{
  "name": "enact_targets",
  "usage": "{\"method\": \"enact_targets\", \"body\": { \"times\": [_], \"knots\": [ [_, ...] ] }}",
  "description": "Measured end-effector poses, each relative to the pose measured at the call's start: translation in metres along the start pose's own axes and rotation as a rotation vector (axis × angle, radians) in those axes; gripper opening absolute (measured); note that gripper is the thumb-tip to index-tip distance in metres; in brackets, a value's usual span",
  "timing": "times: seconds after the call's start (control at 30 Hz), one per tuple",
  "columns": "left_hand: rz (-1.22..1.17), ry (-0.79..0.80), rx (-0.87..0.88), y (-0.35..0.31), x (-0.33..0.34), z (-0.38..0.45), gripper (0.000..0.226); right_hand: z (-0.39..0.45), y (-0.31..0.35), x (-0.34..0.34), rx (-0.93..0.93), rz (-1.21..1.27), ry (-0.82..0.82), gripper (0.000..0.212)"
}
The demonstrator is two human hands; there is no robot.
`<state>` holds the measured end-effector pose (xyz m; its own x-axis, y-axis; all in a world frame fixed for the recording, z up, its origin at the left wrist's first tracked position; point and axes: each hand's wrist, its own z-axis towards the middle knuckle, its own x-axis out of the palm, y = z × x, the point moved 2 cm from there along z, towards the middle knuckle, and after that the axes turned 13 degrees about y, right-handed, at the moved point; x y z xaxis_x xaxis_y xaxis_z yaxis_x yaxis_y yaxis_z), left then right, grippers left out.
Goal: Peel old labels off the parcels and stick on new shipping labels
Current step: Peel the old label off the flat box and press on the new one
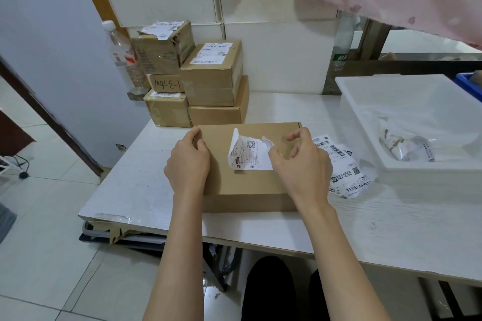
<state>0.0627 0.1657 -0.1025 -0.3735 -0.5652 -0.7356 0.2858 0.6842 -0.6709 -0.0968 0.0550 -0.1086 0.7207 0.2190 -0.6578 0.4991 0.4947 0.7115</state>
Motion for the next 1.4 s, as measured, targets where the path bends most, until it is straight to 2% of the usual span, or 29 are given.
{"method": "enact_targets", "body": {
  "times": [0.1, 0.23, 0.37, 0.5, 0.57, 0.73, 0.83, 0.93, 1.23, 1.33, 1.4],
  "knots": [
    [0.007, 0.001, -0.001, 0.0, 0.0, 0.001, 0.042, 0.0, 0.002, 0.002, -0.075, -0.019, 0.161, 0.033],
    [0.01, 0.001, -0.002, 0.0, 0.001, 0.001, 0.042, 0.003, 0.003, -0.003, -0.026, 0.317, 0.239, 0.04],
    [0.009, 0.009, -0.004, 0.0, 0.001, 0.001, 0.042, 0.003, 0.005, -0.008, 0.005, 0.575, 0.298, 0.036],
    [0.0, 0.011, 0.0, 0.0, 0.001, 0.001, 0.042, 0.004, 0.004, -0.004, 0.016, 0.624, 0.338, 0.025],
    [-0.002, 0.008, 0.003, 0.0, 0.001, 0.0, 0.042, 0.004, 0.004, -0.003, 0.006, 0.594, 0.335, 0.024],
    [-0.004, 0.008, 0.006, 0.0, 0.0, 0.0, 0.042, 0.0, 0.006, -0.007, -0.086, 0.333, 0.235, 0.027],
    [-0.009, 0.004, 0.007, 0.0, -0.001, 0.0, 0.042, 0.0, 0.004, -0.006, -0.18, 0.24, 0.272, 0.041],
    [-0.006, 0.01, 0.002, 0.0, 0.0, 0.0, 0.042, -0.002, 0.004, -0.001, -0.261, 0.084, 0.298, 0.032],
    [0.016, 0.016, 0.001, 0.001, 0.0, 0.0, 0.042, 0.006, -0.002, 0.012, -0.184, 0.012, 0.252, 0.008],
    [0.023, 0.019, 0.005, 0.001, 0.001, 0.0, 0.042, 0.008, -0.001, 0.009, -0.173, 0.051, 0.283, 0.012],
    [0.03, 0.017, 0.007, 0.001, 0.001, 0.0, 0.042, 0.007, 0.001, 0.004, -0.155, 0.164, 0.334, 0.015]
  ]
}}
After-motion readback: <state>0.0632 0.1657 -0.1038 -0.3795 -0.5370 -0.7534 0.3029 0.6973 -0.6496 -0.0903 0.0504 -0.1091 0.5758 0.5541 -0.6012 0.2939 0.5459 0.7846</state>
